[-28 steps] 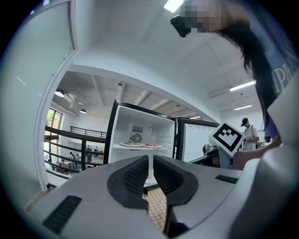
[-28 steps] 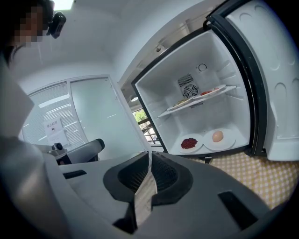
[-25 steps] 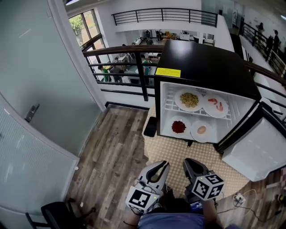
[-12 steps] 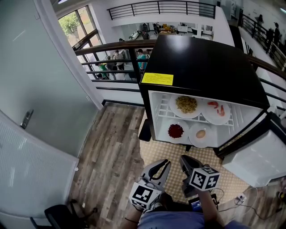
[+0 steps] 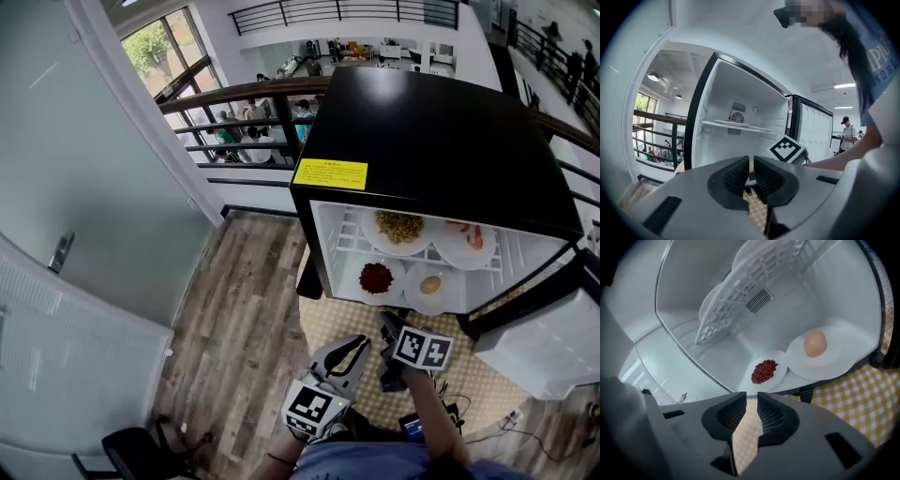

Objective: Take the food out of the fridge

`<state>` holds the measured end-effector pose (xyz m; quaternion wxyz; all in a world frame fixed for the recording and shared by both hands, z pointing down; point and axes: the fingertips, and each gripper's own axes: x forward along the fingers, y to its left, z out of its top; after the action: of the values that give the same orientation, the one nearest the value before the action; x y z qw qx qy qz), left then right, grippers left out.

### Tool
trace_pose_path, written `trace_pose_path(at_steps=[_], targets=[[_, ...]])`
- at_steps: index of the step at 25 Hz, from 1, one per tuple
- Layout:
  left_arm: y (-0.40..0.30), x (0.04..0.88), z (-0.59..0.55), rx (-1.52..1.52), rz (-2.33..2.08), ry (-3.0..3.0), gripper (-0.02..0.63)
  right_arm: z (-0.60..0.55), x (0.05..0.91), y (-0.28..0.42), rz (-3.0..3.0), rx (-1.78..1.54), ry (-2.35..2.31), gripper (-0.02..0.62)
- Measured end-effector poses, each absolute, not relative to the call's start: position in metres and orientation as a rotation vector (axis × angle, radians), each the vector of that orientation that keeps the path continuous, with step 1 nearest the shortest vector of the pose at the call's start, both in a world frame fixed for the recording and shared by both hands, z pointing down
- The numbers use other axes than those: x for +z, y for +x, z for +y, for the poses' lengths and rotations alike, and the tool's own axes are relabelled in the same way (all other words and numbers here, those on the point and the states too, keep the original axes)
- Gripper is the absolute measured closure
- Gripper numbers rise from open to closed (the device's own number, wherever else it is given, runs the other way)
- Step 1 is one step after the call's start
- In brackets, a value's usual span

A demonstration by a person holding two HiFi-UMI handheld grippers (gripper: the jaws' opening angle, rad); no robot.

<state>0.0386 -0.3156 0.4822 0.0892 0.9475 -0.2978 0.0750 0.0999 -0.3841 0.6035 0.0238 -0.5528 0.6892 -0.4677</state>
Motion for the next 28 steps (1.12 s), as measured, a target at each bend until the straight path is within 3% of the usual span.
trace_pose_path(at_steps=[3,14,23,26,28], targets=[[0.044,0.485,-0.314,0.24,-0.858,2.823,0.574,-0.393,0.619,0.099,2.052,-1.525,-1.68,0.487],[0.039,0.489,-0.324,0.278,-0.87,2.815,0.574,-0.425,0.653,0.104,1.522,-1.716,-1.518,0.412],[0.031,0.494,-0.328,0.294,-0.9,2.792,0.574,-0.423,0.658,0.108,1.35,-1.752,-1.485,0.458],[0.029,0.494,-0.327,0.296,-0.901,2.79,0.574,-0.421,0.652,0.108,1.285,-1.757,-1.41,0.542],[0.028,0.494,-0.325,0.296,-0.901,2.79,0.574,-0.417,0.652,0.109,1.24,-1.767,-1.375,0.549]])
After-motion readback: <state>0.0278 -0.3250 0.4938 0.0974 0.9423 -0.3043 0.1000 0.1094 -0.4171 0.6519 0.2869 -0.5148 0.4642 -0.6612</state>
